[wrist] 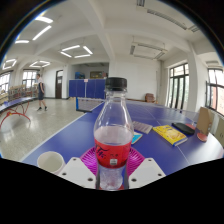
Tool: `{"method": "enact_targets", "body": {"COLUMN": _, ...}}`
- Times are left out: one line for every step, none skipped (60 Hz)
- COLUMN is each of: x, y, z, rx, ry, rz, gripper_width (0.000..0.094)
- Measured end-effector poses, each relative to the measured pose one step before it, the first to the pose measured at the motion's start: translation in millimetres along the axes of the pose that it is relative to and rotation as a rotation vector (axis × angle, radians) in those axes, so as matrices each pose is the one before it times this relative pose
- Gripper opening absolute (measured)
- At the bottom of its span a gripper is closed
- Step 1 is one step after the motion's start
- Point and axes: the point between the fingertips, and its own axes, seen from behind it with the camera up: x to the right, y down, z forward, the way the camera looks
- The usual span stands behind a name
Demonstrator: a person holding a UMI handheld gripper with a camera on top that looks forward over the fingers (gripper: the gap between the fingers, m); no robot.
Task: Pour water
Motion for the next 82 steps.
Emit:
{"method": "enact_targets", "body": {"x": -1.1, "y": 5.89, "z": 2.12, "rx": -0.00612, "ry": -0.00383, "rz": 0.0111, "gripper_width": 0.0317}}
{"method": "enact_targets", "body": {"x": -0.73, "y": 6.73, "z": 1.49, "rx": -0.00738, "ry": -0.00381, "rz": 0.011, "gripper_width": 0.0316}}
{"method": "enact_targets", "body": {"x": -0.63, "y": 7.09, "z": 1.57, "rx": -0.0095, "ry": -0.00424, "rz": 0.0097, "gripper_width": 0.032}}
{"method": "enact_targets", "body": {"x": -0.08, "y": 7.55, "z": 0.82, "rx": -0.01029, "ry": -0.00309, "rz": 0.008, "gripper_width": 0.0316}}
{"method": "enact_targets", "body": {"x": 0.8, "y": 7.0, "z": 1.17, "rx": -0.00946, "ry": -0.00073, "rz": 0.0055, "gripper_width": 0.0316}}
{"method": "enact_targets", "body": {"x": 1.27, "y": 6.81, "z": -0.02, "rx": -0.00903, "ry": 0.00237, "rz": 0.002, "gripper_width": 0.0321}}
{"method": "enact_targets", "body": {"x": 1.27, "y": 7.54, "z": -1.1, "rx": -0.01558, "ry": 0.00262, "rz": -0.0016, "gripper_width": 0.0322}}
{"method": "enact_targets", "body": {"x": -5.27, "y": -20.75, "z": 1.78, "rx": 0.07436, "ry": -0.00009, "rz": 0.0002, "gripper_width": 0.0319}}
{"method": "enact_targets", "body": {"x": 5.97, "y": 10.71, "z": -0.56, "rx": -0.00282, "ry": 0.00444, "rz": -0.0066, "gripper_width": 0.0326}}
{"method": "enact_targets", "body": {"x": 0.0, "y": 3.24, "z": -5.15, "rx": 0.00656, "ry": 0.0031, "rz": -0.0113, "gripper_width": 0.0323}}
{"method": "enact_targets", "body": {"x": 0.93, "y": -3.37, "z": 2.23, "rx": 0.01917, "ry": -0.00522, "rz": 0.0018, "gripper_width": 0.0332}}
{"method": "enact_targets", "body": {"x": 0.01, "y": 3.96, "z": -0.42, "rx": -0.01151, "ry": -0.00029, "rz": 0.0018, "gripper_width": 0.034}}
{"method": "enact_targets", "body": {"x": -0.21, "y": -1.96, "z": -1.6, "rx": 0.0071, "ry": 0.00485, "rz": 0.0017, "gripper_width": 0.0346}}
{"method": "enact_targets", "body": {"x": 0.6, "y": -0.34, "z": 0.7, "rx": 0.00358, "ry": 0.00155, "rz": 0.0043, "gripper_width": 0.0358}}
{"method": "enact_targets", "body": {"x": -0.42, "y": 0.8, "z": -0.04, "rx": -0.0027, "ry": -0.00247, "rz": 0.0038, "gripper_width": 0.0379}}
{"method": "enact_targets", "body": {"x": -0.42, "y": -1.4, "z": -0.43, "rx": 0.00511, "ry": -0.00249, "rz": 0.0016, "gripper_width": 0.0394}}
{"method": "enact_targets", "body": {"x": 0.13, "y": -0.49, "z": 0.55, "rx": 0.00142, "ry": -0.00206, "rz": -0.0012, "gripper_width": 0.0412}}
{"method": "enact_targets", "body": {"x": -0.43, "y": 1.06, "z": -0.08, "rx": -0.00591, "ry": -0.00346, "rz": -0.0018, "gripper_width": 0.0441}}
{"method": "enact_targets", "body": {"x": -0.24, "y": -0.82, "z": 0.37, "rx": -0.00154, "ry": -0.00463, "rz": -0.0022, "gripper_width": 0.0463}}
{"method": "enact_targets", "body": {"x": -0.28, "y": -6.19, "z": -3.01, "rx": -0.01148, "ry": -0.0036, "rz": -0.0046, "gripper_width": 0.0479}}
{"method": "enact_targets", "body": {"x": -1.23, "y": 2.84, "z": 1.45, "rx": -0.01123, "ry": -0.00344, "rz": -0.0029, "gripper_width": 0.0501}}
{"method": "enact_targets", "body": {"x": -0.82, "y": 2.2, "z": 1.61, "rx": -0.01139, "ry": -0.00182, "rz": -0.0034, "gripper_width": 0.0515}}
{"method": "enact_targets", "body": {"x": 0.39, "y": 2.54, "z": 0.54, "rx": -0.01502, "ry": 0.00036, "rz": -0.0035, "gripper_width": 0.0531}}
{"method": "enact_targets", "body": {"x": 0.05, "y": 3.54, "z": 0.35, "rx": -0.02012, "ry": 0.0009, "rz": -0.0045, "gripper_width": 0.0567}}
{"method": "enact_targets", "body": {"x": 0.24, "y": 3.69, "z": -0.38, "rx": -0.01999, "ry": 0.00266, "rz": -0.0034, "gripper_width": 0.0621}}
{"method": "enact_targets", "body": {"x": 0.12, "y": 1.77, "z": -6.94, "rx": -0.01473, "ry": 0.00416, "rz": -0.0009, "gripper_width": 0.0699}}
{"method": "enact_targets", "body": {"x": 0.3, "y": 1.9, "z": -2.2, "rx": -0.01474, "ry": 0.00231, "rz": -0.0012, "gripper_width": 0.0794}}
{"method": "enact_targets", "body": {"x": 0.47, "y": 1.29, "z": -2.32, "rx": -0.01074, "ry": 0.00256, "rz": -0.0004, "gripper_width": 0.0868}}
{"method": "enact_targets", "body": {"x": 0.93, "y": 0.63, "z": -2.35, "rx": -0.00876, "ry": 0.0028, "rz": 0.0004, "gripper_width": 0.0844}}
{"method": "enact_targets", "body": {"x": 0.74, "y": 0.61, "z": -4.11, "rx": -0.00887, "ry": 0.00559, "rz": 0.0018, "gripper_width": 0.0827}}
{"method": "enact_targets", "body": {"x": 1.56, "y": 0.4, "z": -4.49, "rx": -0.00886, "ry": 0.0081, "rz": 0.0017, "gripper_width": 0.0819}}
{"method": "enact_targets", "body": {"x": 2.35, "y": -0.99, "z": -1.66, "rx": -0.01012, "ry": 0.00852, "rz": -0.0007, "gripper_width": 0.0827}}
{"method": "enact_targets", "body": {"x": 4.81, "y": -0.59, "z": -3.31, "rx": -0.00809, "ry": 0.00762, "rz": -0.0022, "gripper_width": 0.0837}}
{"method": "enact_targets", "body": {"x": -2.48, "y": 1.75, "z": -14.33, "rx": -0.00344, "ry": 0.00829, "rz": -0.0013, "gripper_width": 0.085}}
{"method": "enact_targets", "body": {"x": 0.56, "y": -0.29, "z": -6.7, "rx": -0.00513, "ry": 0.00654, "rz": -0.0019, "gripper_width": 0.0853}}
{"method": "enact_targets", "body": {"x": 0.55, "y": 0.51, "z": -7.35, "rx": -0.00519, "ry": 0.00512, "rz": -0.002, "gripper_width": 0.0858}}
{"method": "enact_targets", "body": {"x": 0.43, "y": -0.08, "z": -7.42, "rx": -0.00365, "ry": 0.00871, "rz": -0.0002, "gripper_width": 0.0858}}
{"method": "enact_targets", "body": {"x": 0.77, "y": -0.27, "z": -8.02, "rx": -0.00317, "ry": 0.00974, "rz": 0.0007, "gripper_width": 0.0852}}
{"method": "enact_targets", "body": {"x": 0.39, "y": -0.32, "z": -8.53, "rx": -0.00331, "ry": 0.00817, "rz": 0.0012, "gripper_width": 0.0854}}
{"method": "enact_targets", "body": {"x": 2.36, "y": -2.55, "z": -0.61, "rx": -0.00526, "ry": 0.00521, "rz": 0.0004, "gripper_width": 0.085}}
{"method": "enact_targets", "body": {"x": -3.77, "y": 2.88, "z": -17.16, "rx": -0.00284, "ry": 0.00457, "rz": 0.0015, "gripper_width": 0.0849}}
{"method": "enact_targets", "body": {"x": 2.01, "y": -5.77, "z": -3.25, "rx": -0.00836, "ry": 0.00112, "rz": 0.0001, "gripper_width": 0.0851}}
{"method": "enact_targets", "body": {"x": -2.86, "y": 3.72, "z": -15.41, "rx": -0.00218, "ry": 0.0042, "rz": 0.0027, "gripper_width": 0.0849}}
{"method": "enact_targets", "body": {"x": -1.36, "y": 1.78, "z": -9.44, "rx": -0.005, "ry": 0.00429, "rz": 0.0027, "gripper_width": 0.085}}
{"method": "enact_targets", "body": {"x": -1.44, "y": 1.39, "z": -9.46, "rx": -0.00525, "ry": 0.00322, "rz": 0.0027, "gripper_width": 0.085}}
{"method": "enact_targets", "body": {"x": -1.38, "y": 1.35, "z": -9.3, "rx": -0.00422, "ry": 0.00301, "rz": 0.0019, "gripper_width": 0.0849}}
{"method": "enact_targets", "body": {"x": -1.28, "y": 1.25, "z": -9.57, "rx": -0.00421, "ry": 0.00307, "rz": 0.001, "gripper_width": 0.0848}}
{"method": "enact_targets", "body": {"x": -0.94, "y": 1.21, "z": -9.51, "rx": -0.00465, "ry": 0.0035, "rz": 0.0008, "gripper_width": 0.0851}}
{"method": "enact_targets", "body": {"x": -0.35, "y": 1.69, "z": -8.76, "rx": -0.00534, "ry": 0.00473, "rz": 0.0009, "gripper_width": 0.0847}}
{"method": "enact_targets", "body": {"x": -0.56, "y": 1.06, "z": -8.85, "rx": -0.00457, "ry": 0.00455, "rz": 0.001, "gripper_width": 0.0851}}
{"method": "enact_targets", "body": {"x": 1.76, "y": -4.56, "z": -5.51, "rx": -0.00579, "ry": 0.0025, "rz": 0.0018, "gripper_width": 0.0852}}
{"method": "enact_targets", "body": {"x": -2.62, "y": 3.55, "z": -13.2, "rx": -0.00053, "ry": 0.00296, "rz": 0.001, "gripper_width": 0.085}}
{"method": "enact_targets", "body": {"x": -1.26, "y": 1.9, "z": -8.44, "rx": -0.00117, "ry": 0.00227, "rz": 0.0001, "gripper_width": 0.0852}}
{"method": "enact_targets", "body": {"x": -1.31, "y": 1.05, "z": -7.78, "rx": -0.00003, "ry": 0.00084, "rz": -0.0024, "gripper_width": 0.0852}}
{"method": "enact_targets", "body": {"x": -0.83, "y": 0.52, "z": -6.91, "rx": 0.00171, "ry": 0.00002, "rz": -0.0048, "gripper_width": 0.085}}
{"method": "enact_targets", "body": {"x": -0.77, "y": 0.58, "z": -6.99, "rx": 0.0021, "ry": 0.00024, "rz": -0.0055, "gripper_width": 0.0852}}
{"method": "enact_targets", "body": {"x": -0.45, "y": 0.77, "z": -6.01, "rx": 0.00139, "ry": 0.00201, "rz": -0.0051, "gripper_width": 0.0852}}
{"method": "enact_targets", "body": {"x": 0.1, "y": 0.72, "z": -5.82, "rx": 0.00093, "ry": 0.00343, "rz": -0.0048, "gripper_width": 0.0849}}
{"method": "enact_targets", "body": {"x": -0.03, "y": 0.8, "z": -5.4, "rx": 0.00077, "ry": 0.00304, "rz": -0.0046, "gripper_width": 0.0848}}
{"method": "enact_targets", "body": {"x": 0.31, "y": 0.68, "z": -5.2, "rx": 0.00187, "ry": 0.00223, "rz": -0.0045, "gripper_width": 0.0849}}
{"method": "enact_targets", "body": {"x": -0.29, "y": -0.59, "z": -4.76, "rx": -0.00117, "ry": 0.00115, "rz": -0.0025, "gripper_width": 0.0844}}
{"method": "enact_targets", "body": {"x": 0.25, "y": 1.07, "z": -5.0, "rx": -0.00036, "ry": -0.00161, "rz": -0.0004, "gripper_width": 0.0846}}
{"method": "enact_targets", "body": {"x": -0.2, "y": 1.27, "z": -3.51, "rx": -0.00106, "ry": -0.00262, "rz": 0.0007, "gripper_width": 0.0848}}
{"method": "enact_targets", "body": {"x": -0.16, "y": 0.92, "z": -2.55, "rx": 0.00018, "ry": -0.00343, "rz": 0.0013, "gripper_width": 0.085}}
{"method": "enact_targets", "body": {"x": -0.14, "y": 0.61, "z": -2.19, "rx": 0.00198, "ry": -0.00172, "rz": -0.0005, "gripper_width": 0.0848}}
{"method": "enact_targets", "body": {"x": 0.76, "y": 0.3, "z": -2.4, "rx": 0.00268, "ry": 0.00212, "rz": -0.0029, "gripper_width": 0.0853}}
{"method": "enact_targets", "body": {"x": 1.43, "y": 0.65, "z": -2.52, "rx": 0.00211, "ry": 0.00557, "rz": -0.0054, "gripper_width": 0.0848}}
{"method": "enact_targets", "body": {"x": 0.8, "y": -0.3, "z": -4.17, "rx": 0.00067, "ry": 0.00603, "rz": -0.006, "gripper_width": 0.0849}}
{"method": "enact_targets", "body": {"x": 1.58, "y": 0.65, "z": -2.1, "rx": 0.00128, "ry": 0.00528, "rz": -0.0035, "gripper_width": 0.0851}}
{"method": "enact_targets", "body": {"x": 1.0, "y": 0.55, "z": -1.94, "rx": 0.00003, "ry": 0.00376, "rz": 0.0007, "gripper_width": 0.0847}}
{"method": "enact_targets", "body": {"x": 0.55, "y": 0.0, "z": -1.87, "rx": 0.00048, "ry": 0.0023, "rz": 0.0031, "gripper_width": 0.0846}}
{"method": "enact_targets", "body": {"x": 0.11, "y": -0.15, "z": -2.1, "rx": 0.00225, "ry": 0.00136, "rz": 0.0028, "gripper_width": 0.085}}
{"method": "enact_targets", "body": {"x": -0.1, "y": -0.48, "z": -2.3, "rx": 0.00294, "ry": 0.00058, "rz": 0.0017, "gripper_width": 0.0844}}
{"method": "enact_targets", "body": {"x": -0.2, "y": -0.35, "z": -1.61, "rx": 0.00248, "ry": -0.00002, "rz": 0.0017, "gripper_width": 0.0846}}
{"method": "enact_targets", "body": {"x": -0.54, "y": 0.26, "z": -1.51, "rx": 0.0001, "ry": -0.00038, "rz": 0.0012, "gripper_width": 0.085}}
{"method": "enact_targets", "body": {"x": -0.95, "y": 0.28, "z": -1.29, "rx": -0.00061, "ry": -0.00053, "rz": -0.0005, "gripper_width": 0.0848}}
{"method": "enact_targets", "body": {"x": -1.47, "y": -0.17, "z": -0.23, "rx": -0.0022, "ry": -0.00299, "rz": -0.0008, "gripper_width": 0.0847}}
{"method": "enact_targets", "body": {"x": -1.61, "y": 0.53, "z": -1.33, "rx": -0.00022, "ry": -0.00461, "rz": -0.0002, "gripper_width": 0.0851}}
{"method": "enact_targets", "body": {"x": -1.59, "y": -0.06, "z": -1.21, "rx": 0.00105, "ry": -0.00521, "rz": 0.0013, "gripper_width": 0.085}}
{"method": "enact_targets", "body": {"x": -1.5, "y": -0.27, "z": -1.23, "rx": 0.00265, "ry": -0.00506, "rz": 0.002, "gripper_width": 0.0848}}
{"method": "enact_targets", "body": {"x": -0.93, "y": -0.05, "z": -0.46, "rx": 0.00322, "ry": -0.0037, "rz": 0.0024, "gripper_width": 0.0848}}
{"method": "enact_targets", "body": {"x": -0.29, "y": 0.57, "z": -1.04, "rx": 0.00146, "ry": -0.0009, "rz": 0.0031, "gripper_width": 0.0846}}
